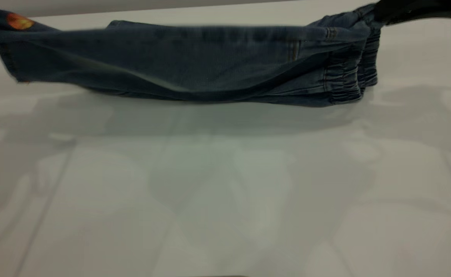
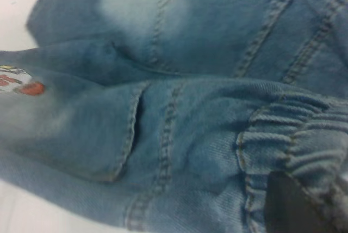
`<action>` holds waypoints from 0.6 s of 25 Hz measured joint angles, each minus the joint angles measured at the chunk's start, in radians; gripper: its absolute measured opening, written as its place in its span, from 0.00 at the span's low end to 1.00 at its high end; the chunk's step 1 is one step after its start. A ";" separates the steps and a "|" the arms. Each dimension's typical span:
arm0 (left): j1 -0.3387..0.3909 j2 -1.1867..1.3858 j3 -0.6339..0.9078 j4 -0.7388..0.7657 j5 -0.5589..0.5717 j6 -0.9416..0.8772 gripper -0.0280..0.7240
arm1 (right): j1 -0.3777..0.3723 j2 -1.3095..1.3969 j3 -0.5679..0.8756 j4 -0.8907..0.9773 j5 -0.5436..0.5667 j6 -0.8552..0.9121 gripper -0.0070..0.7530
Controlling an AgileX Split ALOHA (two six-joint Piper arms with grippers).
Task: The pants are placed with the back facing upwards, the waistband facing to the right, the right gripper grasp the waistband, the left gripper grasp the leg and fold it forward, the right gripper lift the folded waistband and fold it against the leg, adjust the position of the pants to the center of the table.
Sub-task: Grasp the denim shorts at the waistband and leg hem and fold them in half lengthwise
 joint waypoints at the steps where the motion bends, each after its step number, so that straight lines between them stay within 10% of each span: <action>1: -0.001 0.029 0.000 -0.001 -0.046 0.000 0.09 | 0.000 0.022 -0.012 0.011 -0.004 -0.003 0.06; 15: -0.051 0.327 -0.007 0.094 -0.700 -0.001 0.09 | 0.002 0.189 -0.133 0.230 -0.065 -0.220 0.06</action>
